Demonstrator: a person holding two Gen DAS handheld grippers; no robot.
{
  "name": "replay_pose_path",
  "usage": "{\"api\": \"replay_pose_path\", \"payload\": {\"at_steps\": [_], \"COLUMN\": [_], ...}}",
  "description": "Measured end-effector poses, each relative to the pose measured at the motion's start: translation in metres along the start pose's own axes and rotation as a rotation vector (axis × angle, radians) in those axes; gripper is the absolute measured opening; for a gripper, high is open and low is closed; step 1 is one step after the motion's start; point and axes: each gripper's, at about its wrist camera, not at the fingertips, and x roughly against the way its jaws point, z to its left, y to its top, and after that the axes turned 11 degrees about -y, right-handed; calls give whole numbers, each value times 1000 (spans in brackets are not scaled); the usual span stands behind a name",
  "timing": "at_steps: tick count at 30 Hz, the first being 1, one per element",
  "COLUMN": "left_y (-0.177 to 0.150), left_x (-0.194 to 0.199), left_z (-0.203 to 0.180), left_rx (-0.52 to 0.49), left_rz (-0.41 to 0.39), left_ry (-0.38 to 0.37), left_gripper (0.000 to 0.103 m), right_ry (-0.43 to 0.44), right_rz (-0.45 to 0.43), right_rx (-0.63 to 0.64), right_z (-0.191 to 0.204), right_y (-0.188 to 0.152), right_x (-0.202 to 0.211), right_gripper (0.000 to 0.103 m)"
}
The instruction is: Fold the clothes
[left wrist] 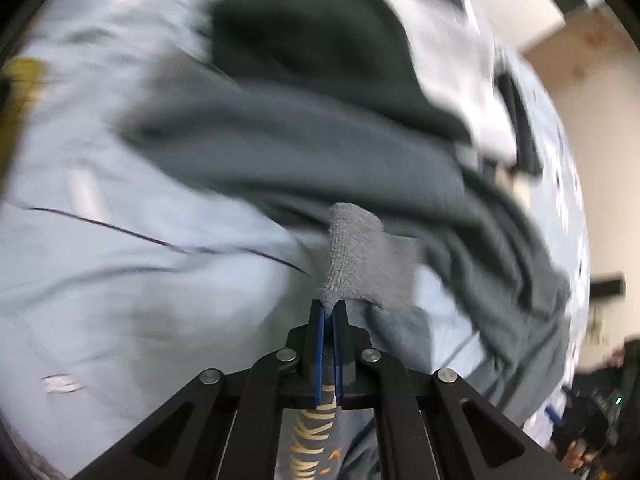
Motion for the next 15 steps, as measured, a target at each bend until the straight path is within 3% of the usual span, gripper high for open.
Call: {"api": "replay_pose_path", "payload": {"at_steps": [3, 8, 11, 15], "left_y": [-2, -30, -61, -85], "left_x": [64, 113, 122, 112], "left_z": [42, 139, 176, 179], "left_rx": [116, 366, 506, 583], "left_rz": [-145, -237, -247, -259], "left_ry": [117, 287, 267, 231], "left_gripper": [4, 4, 4, 4], "right_ry": [16, 2, -13, 15], "right_rz": [10, 34, 54, 93], "right_rx": [-10, -3, -8, -50], "right_z": [-7, -12, -20, -24], "right_y": [7, 16, 12, 10], "right_x": [-6, -24, -33, -49], "right_gripper": [57, 57, 57, 57]}}
